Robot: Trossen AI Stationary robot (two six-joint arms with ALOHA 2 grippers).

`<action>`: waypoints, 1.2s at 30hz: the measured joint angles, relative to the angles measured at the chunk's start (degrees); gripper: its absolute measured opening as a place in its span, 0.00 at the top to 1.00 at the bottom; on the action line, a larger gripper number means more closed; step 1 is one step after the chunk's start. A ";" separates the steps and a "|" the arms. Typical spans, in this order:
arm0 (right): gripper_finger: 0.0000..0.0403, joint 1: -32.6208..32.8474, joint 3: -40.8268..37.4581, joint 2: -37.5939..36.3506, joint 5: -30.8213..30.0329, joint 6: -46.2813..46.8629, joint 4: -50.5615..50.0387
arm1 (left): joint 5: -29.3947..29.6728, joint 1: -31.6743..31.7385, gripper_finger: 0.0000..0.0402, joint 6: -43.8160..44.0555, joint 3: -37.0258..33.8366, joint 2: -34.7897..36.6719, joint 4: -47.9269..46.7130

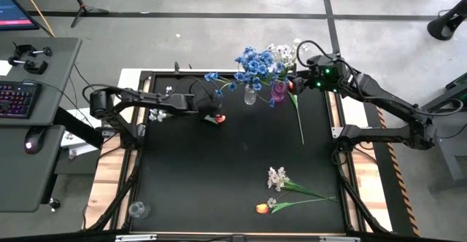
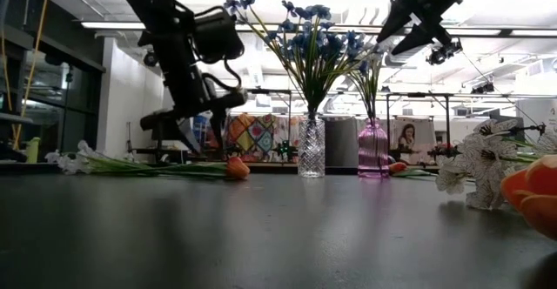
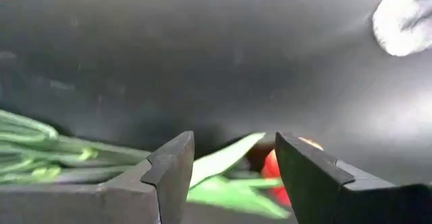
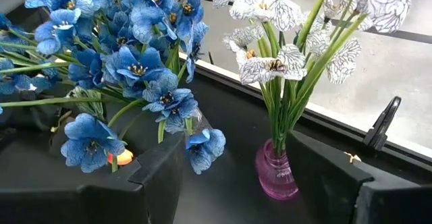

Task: Sort flowers into vase by color
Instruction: Put the top white flowers into the purple vase

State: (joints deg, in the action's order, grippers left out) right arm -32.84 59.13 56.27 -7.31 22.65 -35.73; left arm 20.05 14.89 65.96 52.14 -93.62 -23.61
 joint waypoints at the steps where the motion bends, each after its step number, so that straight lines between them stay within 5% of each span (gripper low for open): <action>1: 0.40 0.00 0.00 0.00 0.00 -0.04 -0.11 | -0.87 -0.12 0.51 -0.34 -0.02 -0.46 0.03; 13: 0.40 0.00 0.00 0.00 0.00 -0.15 -1.70 | -10.06 -9.25 0.51 0.96 -0.02 -3.51 -0.97; 23: 0.40 0.00 0.00 0.00 0.00 -0.61 -2.39 | -16.01 -25.32 0.51 11.58 -0.04 -0.37 -5.18; 30: 0.40 0.00 0.00 0.00 0.00 -0.60 -2.35 | 4.76 -24.28 0.51 23.38 -0.02 6.98 -7.28; 36: 0.40 0.00 0.00 0.00 0.00 -0.32 -2.45 | 16.43 -18.04 0.51 44.69 0.04 12.07 -23.52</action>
State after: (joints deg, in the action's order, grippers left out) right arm -32.84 59.13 56.27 -7.31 22.32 -38.19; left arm 36.48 -3.15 110.66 52.18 -81.55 -47.13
